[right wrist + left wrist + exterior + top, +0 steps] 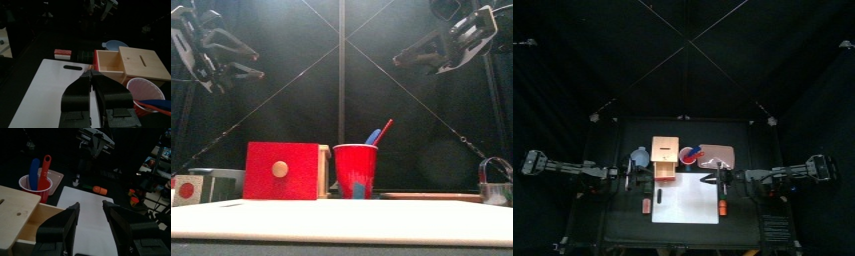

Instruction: Put sushi roll into drawer

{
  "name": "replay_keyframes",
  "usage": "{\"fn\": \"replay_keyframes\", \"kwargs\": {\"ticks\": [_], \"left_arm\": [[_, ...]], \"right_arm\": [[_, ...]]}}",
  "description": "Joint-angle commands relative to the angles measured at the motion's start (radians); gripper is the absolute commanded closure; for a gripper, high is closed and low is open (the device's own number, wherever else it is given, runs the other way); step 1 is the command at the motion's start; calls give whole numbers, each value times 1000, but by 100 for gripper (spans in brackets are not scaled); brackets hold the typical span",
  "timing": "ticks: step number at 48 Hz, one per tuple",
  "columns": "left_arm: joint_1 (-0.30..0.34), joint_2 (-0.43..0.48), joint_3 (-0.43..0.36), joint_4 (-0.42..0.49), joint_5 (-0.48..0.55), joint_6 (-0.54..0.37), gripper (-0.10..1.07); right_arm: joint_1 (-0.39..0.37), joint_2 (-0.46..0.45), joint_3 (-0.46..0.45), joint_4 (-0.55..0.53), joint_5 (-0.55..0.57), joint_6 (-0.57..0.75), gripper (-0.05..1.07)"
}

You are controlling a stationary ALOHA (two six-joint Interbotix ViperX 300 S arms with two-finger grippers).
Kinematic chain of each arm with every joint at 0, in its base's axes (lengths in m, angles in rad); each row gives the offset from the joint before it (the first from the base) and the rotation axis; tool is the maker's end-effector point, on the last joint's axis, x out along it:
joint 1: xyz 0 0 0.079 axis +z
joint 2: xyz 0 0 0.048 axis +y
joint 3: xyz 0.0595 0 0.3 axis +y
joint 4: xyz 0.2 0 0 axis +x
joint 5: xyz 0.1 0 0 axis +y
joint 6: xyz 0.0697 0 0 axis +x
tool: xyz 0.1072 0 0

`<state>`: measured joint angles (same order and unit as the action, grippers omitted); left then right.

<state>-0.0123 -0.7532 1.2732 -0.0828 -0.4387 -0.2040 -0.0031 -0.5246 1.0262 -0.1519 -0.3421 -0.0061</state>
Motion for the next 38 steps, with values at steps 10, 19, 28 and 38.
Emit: {"fn": "replay_keyframes", "kwargs": {"ticks": [10,19,28,38], "left_arm": [[18,3,-14,8,-5,-3,18],[20,8,-31,-63,26,-5,18],[69,89,-138,-212,250,-6,18],[141,232,-301,-408,643,-6,18]], "right_arm": [[3,3,-14,0,-9,2,97],[3,3,-15,0,-9,2,97],[3,6,-11,0,-9,2,97],[3,17,-17,11,-9,9,97]]}}
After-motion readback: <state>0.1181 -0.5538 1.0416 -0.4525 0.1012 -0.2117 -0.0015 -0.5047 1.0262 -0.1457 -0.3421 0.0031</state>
